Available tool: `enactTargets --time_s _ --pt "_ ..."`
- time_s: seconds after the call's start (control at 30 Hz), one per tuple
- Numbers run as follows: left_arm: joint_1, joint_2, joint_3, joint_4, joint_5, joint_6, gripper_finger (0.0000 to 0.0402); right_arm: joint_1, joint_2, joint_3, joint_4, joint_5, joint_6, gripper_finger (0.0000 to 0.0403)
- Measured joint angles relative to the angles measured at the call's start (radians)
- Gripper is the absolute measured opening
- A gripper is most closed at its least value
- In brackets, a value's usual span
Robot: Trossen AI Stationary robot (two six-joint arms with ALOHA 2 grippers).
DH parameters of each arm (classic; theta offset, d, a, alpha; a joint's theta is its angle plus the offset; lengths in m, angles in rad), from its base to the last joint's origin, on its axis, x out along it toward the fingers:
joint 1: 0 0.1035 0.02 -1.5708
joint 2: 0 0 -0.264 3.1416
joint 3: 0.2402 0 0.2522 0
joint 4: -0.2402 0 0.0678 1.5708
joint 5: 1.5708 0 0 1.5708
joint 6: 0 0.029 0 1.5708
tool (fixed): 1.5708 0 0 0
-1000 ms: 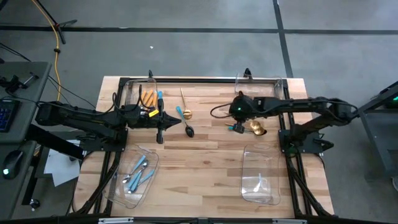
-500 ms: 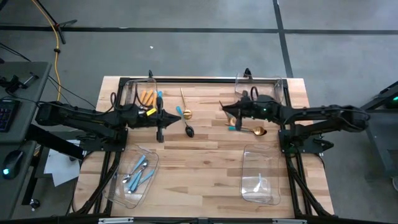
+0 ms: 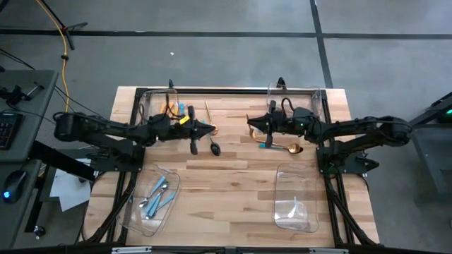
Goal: Sort silverware by color (type)
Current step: Put the gold spoon into the top right transparent bin
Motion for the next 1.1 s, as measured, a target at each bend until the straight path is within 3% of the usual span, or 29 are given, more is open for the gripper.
enactTargets --time_s 0.1,0.3,0.77,0.87,0.97,1.1 --pt "0.050 0.066 0.000 0.067 0.082 -0.048 0.0003 0.000 0.034 0.000 0.038 -0.029 0.005 0.0000" --pt "0.106 0.077 0.000 0.080 0.087 -0.094 0.0003 0.000 0.086 0.000 0.086 -0.044 0.008 0.0000" --pt "0.111 0.068 0.000 0.073 0.088 -0.068 0.0003 0.000 0.090 0.001 0.111 -0.046 0.024 0.0000" --pt "0.111 0.068 0.000 0.073 0.088 -0.068 0.0003 -0.010 0.071 0.026 0.101 -0.005 0.012 0.0000" --pt "0.111 0.068 0.000 0.073 0.087 -0.071 0.0003 -0.047 0.026 0.109 -0.020 0.038 -0.054 0.0000" --pt "0.111 0.068 0.000 0.073 0.087 -0.093 0.0003 -0.105 -0.015 0.312 -0.423 0.132 -0.154 0.0000"
